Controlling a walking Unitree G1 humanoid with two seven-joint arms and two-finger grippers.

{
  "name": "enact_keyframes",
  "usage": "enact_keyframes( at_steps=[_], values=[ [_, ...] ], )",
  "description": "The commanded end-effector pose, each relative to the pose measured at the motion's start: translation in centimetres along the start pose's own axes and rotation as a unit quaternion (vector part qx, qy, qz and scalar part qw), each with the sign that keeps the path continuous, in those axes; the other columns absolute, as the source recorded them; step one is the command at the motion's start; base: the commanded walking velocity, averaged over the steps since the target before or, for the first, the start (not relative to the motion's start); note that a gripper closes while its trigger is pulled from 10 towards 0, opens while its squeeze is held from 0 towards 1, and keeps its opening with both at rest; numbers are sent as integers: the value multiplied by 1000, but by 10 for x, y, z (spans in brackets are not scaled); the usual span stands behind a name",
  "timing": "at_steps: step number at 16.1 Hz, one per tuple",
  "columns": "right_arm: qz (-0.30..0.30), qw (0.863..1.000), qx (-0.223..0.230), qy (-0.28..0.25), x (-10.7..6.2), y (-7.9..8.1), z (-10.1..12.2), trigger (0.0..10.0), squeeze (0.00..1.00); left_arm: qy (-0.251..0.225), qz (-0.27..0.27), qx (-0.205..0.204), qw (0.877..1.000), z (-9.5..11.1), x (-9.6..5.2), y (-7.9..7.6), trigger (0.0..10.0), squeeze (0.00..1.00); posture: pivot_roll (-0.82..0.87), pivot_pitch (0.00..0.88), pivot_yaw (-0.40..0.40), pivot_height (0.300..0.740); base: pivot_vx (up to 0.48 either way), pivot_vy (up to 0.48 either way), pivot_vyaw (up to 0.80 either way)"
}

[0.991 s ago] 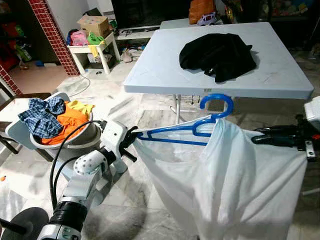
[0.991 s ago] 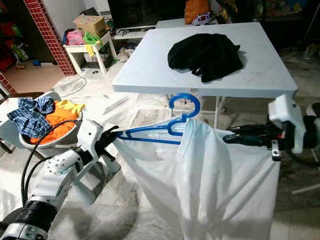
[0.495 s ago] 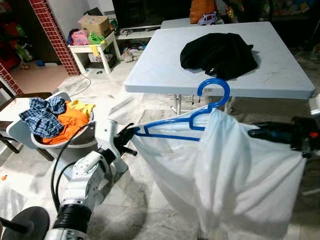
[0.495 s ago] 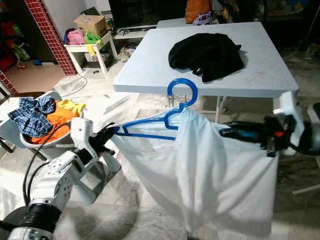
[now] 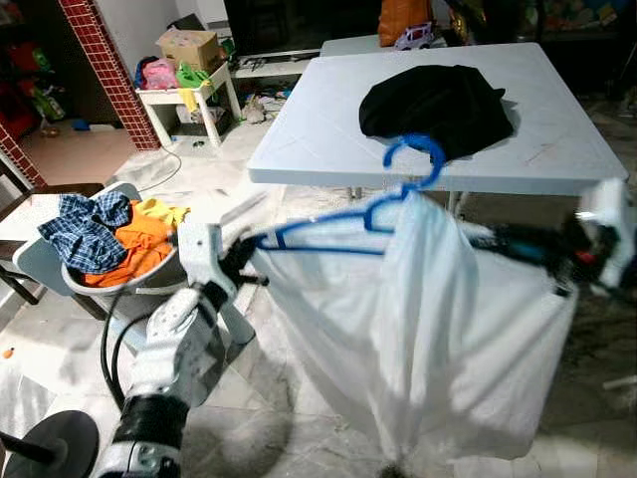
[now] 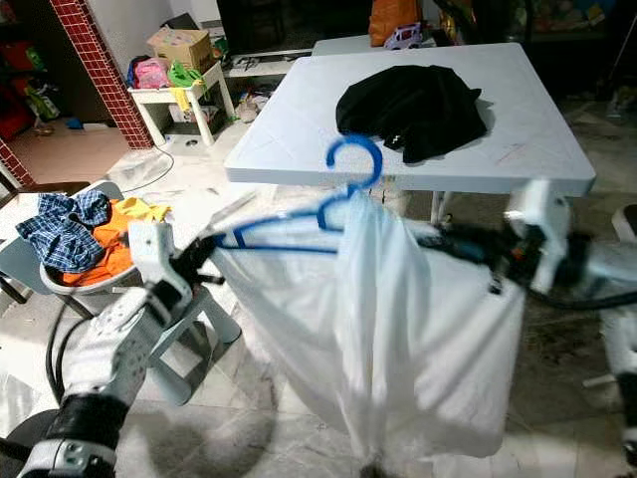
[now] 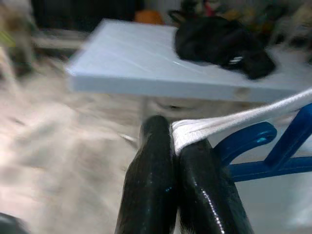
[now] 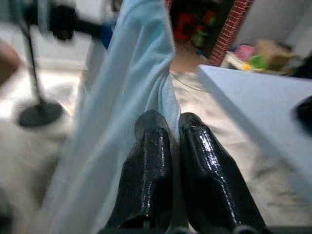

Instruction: Hang hanger

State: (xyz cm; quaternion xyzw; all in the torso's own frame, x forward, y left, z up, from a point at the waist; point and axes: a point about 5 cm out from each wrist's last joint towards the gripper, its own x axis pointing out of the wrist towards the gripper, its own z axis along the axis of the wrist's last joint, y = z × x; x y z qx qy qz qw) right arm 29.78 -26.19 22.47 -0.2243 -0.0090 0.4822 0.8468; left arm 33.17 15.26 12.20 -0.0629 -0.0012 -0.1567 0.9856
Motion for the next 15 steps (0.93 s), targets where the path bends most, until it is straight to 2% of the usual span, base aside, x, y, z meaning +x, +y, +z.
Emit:
enact_keyframes(
  at_steps=[1,2,3,4,6,8,10,11,12,13,14,15],
  values=[
    [-2,999,-49,22,7,3,3,10000,0,-18,30,102,994,15,3,9,0,0,-127,0,144,740,0,0,0],
    [16,998,-56,28,10,8,3,10000,0,-30,31,126,991,22,6,8,0,0,-127,0,144,740,0,0,0],
    [43,992,-92,73,11,16,-8,10000,0,-40,47,177,982,34,10,11,0,0,-127,0,144,740,0,0,0],
    [50,988,-112,95,9,18,-12,10000,0,-43,48,205,977,39,11,11,0,0,-127,0,144,740,0,0,0],
    [43,986,-123,106,8,16,-14,10000,0,-45,49,213,975,44,13,13,0,0,-128,0,147,740,0,0,0],
    [50,981,-141,123,3,16,-17,10000,0,-46,25,206,977,44,15,10,0,0,-128,0,147,740,0,0,0],
    [52,978,-149,133,-1,14,-16,10000,0,-42,-10,207,977,40,14,5,0,0,-131,0,149,740,0,0,0],
    [51,979,-151,128,0,12,-14,10000,0,-31,-8,209,977,35,14,5,0,0,-131,0,149,740,0,0,0],
    [52,978,-157,130,0,12,-14,10000,0,-14,-30,206,978,28,13,1,0,0,-131,0,149,740,0,0,0],
    [40,976,-166,132,1,10,-16,10000,0,18,-56,220,974,17,12,-5,0,0,-132,0,149,740,0,0,0],
    [35,977,-166,132,2,10,-17,10000,0,27,-55,234,970,13,12,-5,824,0,-132,0,149,740,0,0,0],
    [26,976,-170,135,4,9,-18,10000,0,26,-37,267,963,13,12,-2,0,0,-131,0,147,740,0,0,0]
  ],
)
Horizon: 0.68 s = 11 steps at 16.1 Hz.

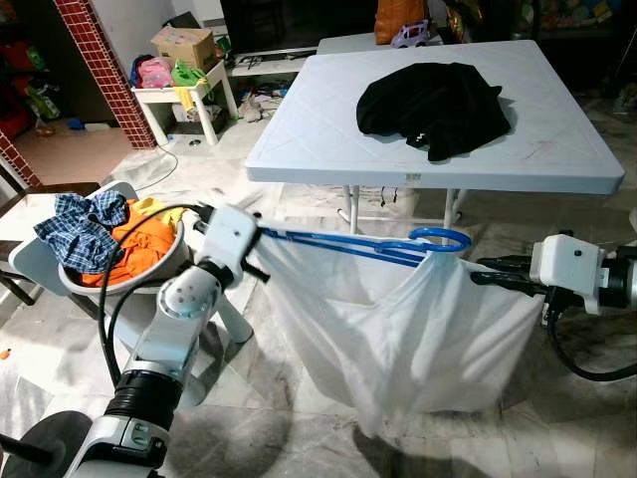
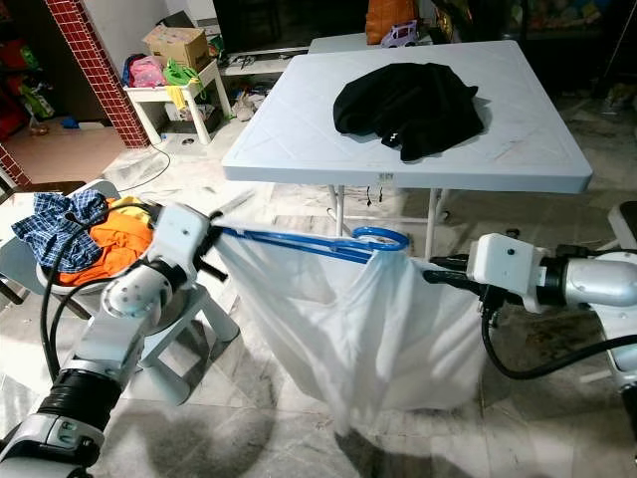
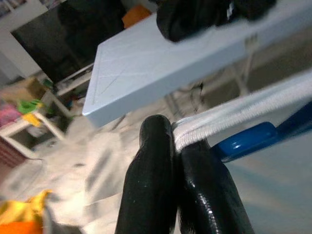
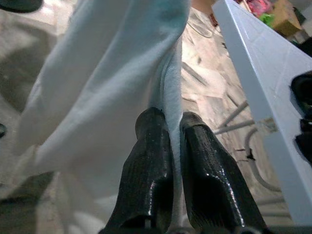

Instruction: Hang hanger

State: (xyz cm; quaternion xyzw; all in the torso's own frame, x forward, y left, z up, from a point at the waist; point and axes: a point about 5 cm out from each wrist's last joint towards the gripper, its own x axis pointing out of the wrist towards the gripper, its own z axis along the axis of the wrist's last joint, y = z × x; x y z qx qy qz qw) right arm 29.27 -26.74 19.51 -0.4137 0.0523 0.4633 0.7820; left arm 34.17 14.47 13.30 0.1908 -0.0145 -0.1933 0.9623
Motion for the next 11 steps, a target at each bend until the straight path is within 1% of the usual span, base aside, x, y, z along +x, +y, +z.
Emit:
enact_keyframes(
  at_steps=[1,2,3,4,5,6,7,8,10,11],
  values=[
    [-14,1000,-24,-8,5,-6,8,10000,0,7,56,105,993,0,-2,13,0,0,-131,0,147,740,0,0,0],
    [-16,1000,-24,-7,7,-6,9,10000,0,8,87,147,985,0,-3,19,0,0,-131,0,147,740,0,0,0],
    [-19,999,-31,-1,8,-6,8,10000,0,12,100,165,981,0,-4,22,0,0,-131,0,147,740,0,0,0],
    [-30,999,-44,9,9,-8,8,10000,0,7,100,174,980,1,-4,21,0,0,-131,0,146,740,0,0,0],
    [-49,997,-57,16,11,-12,7,10000,0,-7,91,199,976,7,-3,19,0,0,-130,0,146,740,0,0,0],
    [-51,996,-65,20,11,-13,7,10000,0,-10,88,191,978,8,-2,17,0,0,-130,0,146,740,0,0,0],
    [-43,996,-77,26,11,-13,6,10000,0,-10,87,173,981,8,-1,17,0,0,-129,0,146,740,0,0,0],
    [-32,996,-84,18,7,-11,7,10000,0,-6,87,164,983,5,-1,20,0,0,-129,0,146,740,0,0,0],
    [-12,998,-67,-4,-4,-10,9,10000,0,7,89,140,986,-2,-4,26,0,0,-133,0,148,740,0,0,0],
    [13,998,-57,1,-17,-11,8,10000,0,12,77,134,988,-7,-7,30,0,0,-136,0,151,740,0,0,0]
  ],
)
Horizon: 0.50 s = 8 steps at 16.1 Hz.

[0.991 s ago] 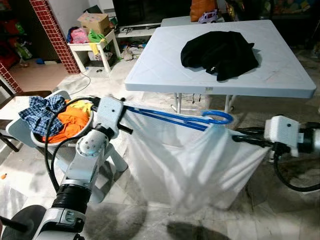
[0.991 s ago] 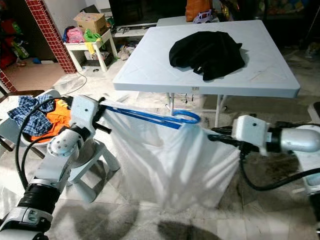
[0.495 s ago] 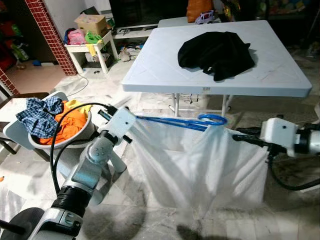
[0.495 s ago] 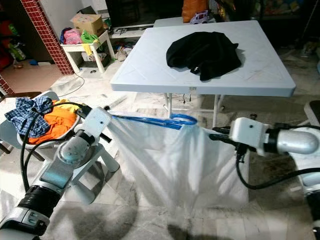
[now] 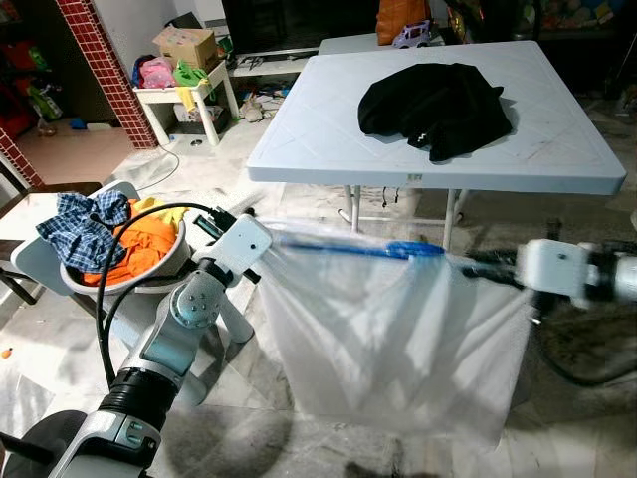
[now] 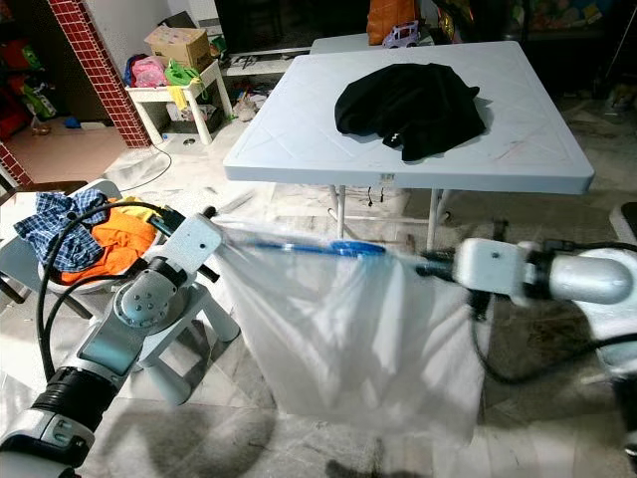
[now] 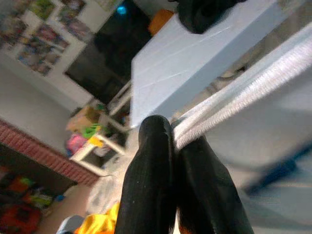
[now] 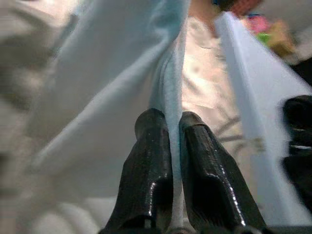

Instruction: Hang hanger

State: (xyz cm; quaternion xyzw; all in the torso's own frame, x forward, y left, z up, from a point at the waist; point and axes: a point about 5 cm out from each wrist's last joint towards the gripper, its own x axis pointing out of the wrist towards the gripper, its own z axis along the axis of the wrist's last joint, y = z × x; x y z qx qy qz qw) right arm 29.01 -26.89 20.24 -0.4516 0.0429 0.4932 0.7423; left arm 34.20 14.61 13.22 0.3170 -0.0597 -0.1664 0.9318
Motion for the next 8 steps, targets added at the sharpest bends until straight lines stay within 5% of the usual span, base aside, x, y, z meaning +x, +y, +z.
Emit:
enact_keyframes(
  at_steps=[1,5,8],
  values=[
    [13,1000,-9,25,-27,-8,0,10000,0,34,31,-23,999,-18,-9,29,0,0,-143,0,155,740,0,0,0],
    [87,996,17,11,-55,-18,12,10000,0,19,-29,-79,996,-22,-14,25,0,0,-154,0,156,740,0,0,0],
    [63,996,48,-40,-64,-36,21,10000,0,1,-83,-136,987,-21,-19,11,0,0,-153,0,155,740,0,0,0]
  ],
)
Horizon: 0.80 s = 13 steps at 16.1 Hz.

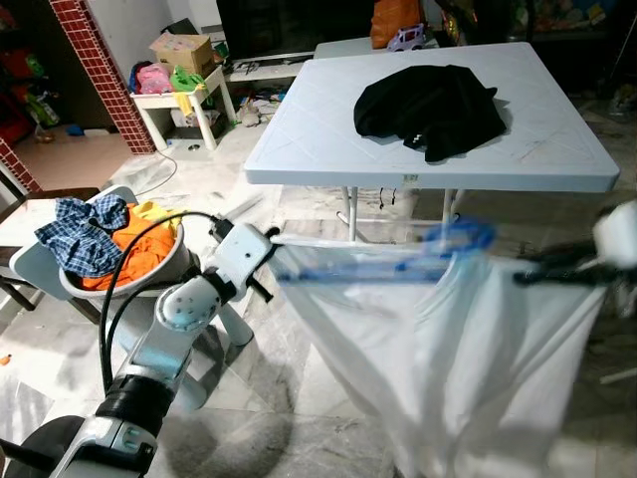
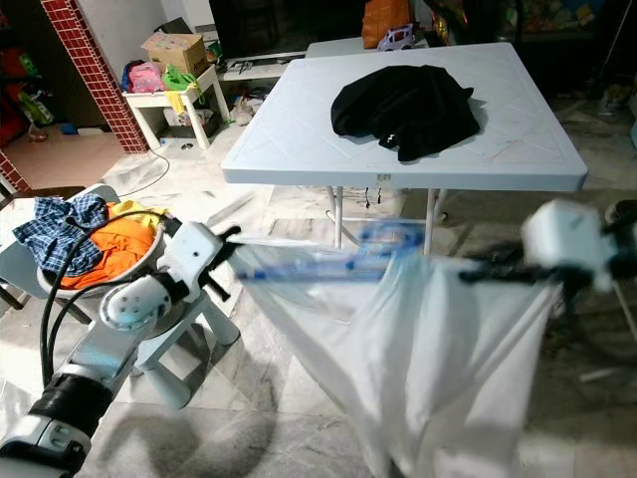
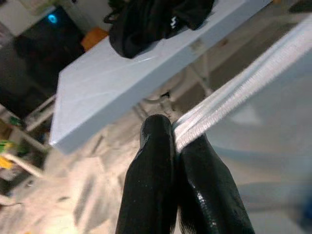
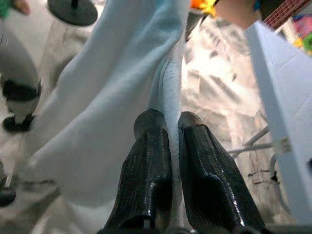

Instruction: Hang hanger

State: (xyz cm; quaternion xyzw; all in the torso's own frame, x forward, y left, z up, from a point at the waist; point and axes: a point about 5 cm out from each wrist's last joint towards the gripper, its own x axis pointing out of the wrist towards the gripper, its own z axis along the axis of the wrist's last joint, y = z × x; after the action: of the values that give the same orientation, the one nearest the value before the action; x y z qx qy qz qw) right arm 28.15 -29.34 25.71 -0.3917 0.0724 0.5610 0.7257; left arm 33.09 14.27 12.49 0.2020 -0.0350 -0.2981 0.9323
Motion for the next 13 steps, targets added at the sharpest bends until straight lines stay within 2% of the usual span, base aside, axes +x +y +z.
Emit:
enact_keyframes(
  at_steps=[1,3,5,7,8,9,10,11,12,13],
  values=[
    [-26,998,20,-45,-15,-8,8,10000,0,25,40,-37,998,-14,-15,15,0,0,-150,0,154,740,0,0,0],
    [-39,994,45,-96,-14,-11,10,10000,0,14,35,-76,996,-14,-11,5,0,0,-145,0,151,740,0,0,0],
    [-58,985,70,-145,-8,-16,15,10000,0,13,35,-85,996,-15,-9,-1,0,0,-138,0,147,740,0,0,0],
    [-94,971,93,-201,15,-18,20,10000,0,-4,46,-117,992,-9,-1,-12,745,0,-132,0,141,740,0,0,0],
    [-101,968,99,-208,19,-18,20,10000,0,-5,48,-116,992,-8,0,-14,745,0,-132,0,141,740,0,0,0],
    [-132,961,110,-216,36,-16,18,10000,0,-7,47,-116,992,-7,3,-20,2745,0,-129,0,139,740,0,0,0],
    [-143,959,120,-213,53,-11,18,10000,0,-4,45,-114,992,-6,6,-26,3529,0,-131,0,139,740,0,0,0],
    [-171,955,120,-210,74,-6,19,10000,0,3,47,-111,993,-6,8,-30,10000,0,-131,0,140,740,0,0,0],
    [-189,951,130,-206,87,-4,19,10000,0,6,48,-111,993,-6,10,-31,10000,0,-131,0,140,740,0,0,0],
    [-211,944,144,-209,99,-4,20,10000,0,3,55,-107,993,-5,11,-30,10000,1000,-133,0,141,740,0,0,0]
  ],
)
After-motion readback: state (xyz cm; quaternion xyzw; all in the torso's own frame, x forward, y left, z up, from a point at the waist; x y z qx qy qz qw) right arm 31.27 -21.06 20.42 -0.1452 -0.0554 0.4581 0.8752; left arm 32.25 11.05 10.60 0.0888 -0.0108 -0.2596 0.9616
